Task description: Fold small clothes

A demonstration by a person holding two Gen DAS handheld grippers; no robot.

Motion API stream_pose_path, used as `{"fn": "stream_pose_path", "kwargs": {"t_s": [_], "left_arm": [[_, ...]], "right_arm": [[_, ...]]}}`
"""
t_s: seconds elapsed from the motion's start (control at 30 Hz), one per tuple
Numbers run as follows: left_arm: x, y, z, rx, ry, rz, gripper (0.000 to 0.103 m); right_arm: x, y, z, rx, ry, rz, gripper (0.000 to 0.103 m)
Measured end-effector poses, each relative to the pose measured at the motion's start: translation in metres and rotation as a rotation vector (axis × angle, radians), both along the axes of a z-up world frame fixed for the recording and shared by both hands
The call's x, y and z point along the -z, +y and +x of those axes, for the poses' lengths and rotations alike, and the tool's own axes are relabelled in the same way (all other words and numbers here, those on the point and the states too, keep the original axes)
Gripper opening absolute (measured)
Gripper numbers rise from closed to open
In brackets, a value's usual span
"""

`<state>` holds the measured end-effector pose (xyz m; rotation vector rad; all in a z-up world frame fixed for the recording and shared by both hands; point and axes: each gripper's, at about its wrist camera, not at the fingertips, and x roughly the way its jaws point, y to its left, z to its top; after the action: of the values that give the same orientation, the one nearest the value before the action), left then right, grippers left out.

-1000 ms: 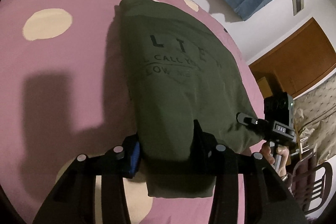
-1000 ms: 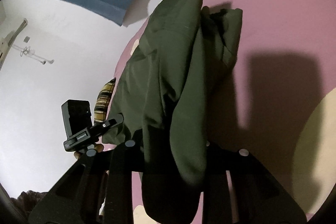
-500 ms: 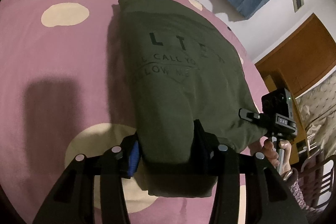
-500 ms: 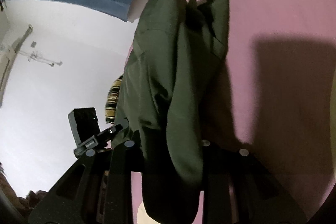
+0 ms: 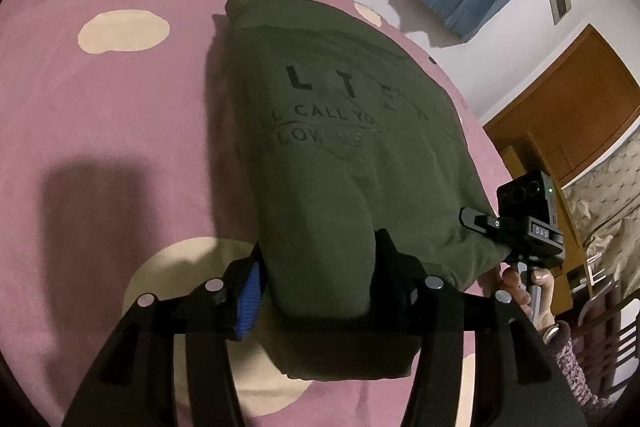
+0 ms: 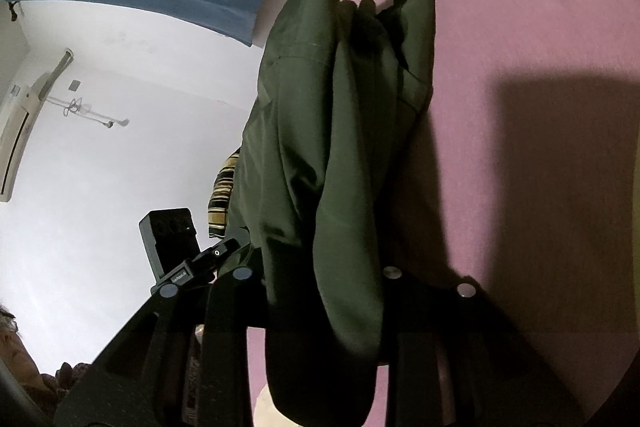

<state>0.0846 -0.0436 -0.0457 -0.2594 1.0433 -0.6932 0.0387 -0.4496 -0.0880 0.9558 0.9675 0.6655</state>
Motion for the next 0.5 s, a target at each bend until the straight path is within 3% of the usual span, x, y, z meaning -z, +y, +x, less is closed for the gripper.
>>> {"fn": "stream_pose_path", "kwargs": {"t_s": [0.2,0.3,0.4,0.5], "left_arm": [[0.002,0.001,-0.001,0.013,-0.038,0.013,0.063],[0.005,0.004,0.002,-0.002,-0.032,0.008,0.074],[0.008,0.011,0.007,-0.015,0.007,-0.033,0.078],[0.004,0.017,0.006,-0.01,0.021,-0.052,0.078]], "right_arm": [[-0.001,-0.003,0.001,0.0,-0.007,0.002,0.027],[-0.001,-0.004,0.004,-0.005,-0.014,0.015,0.03],[-0.003,-0.005,0.006,-0.003,-0.026,0.033,0.035],[-0.009,-0.01,0.005,0.008,-0.039,0.054,0.049]]}}
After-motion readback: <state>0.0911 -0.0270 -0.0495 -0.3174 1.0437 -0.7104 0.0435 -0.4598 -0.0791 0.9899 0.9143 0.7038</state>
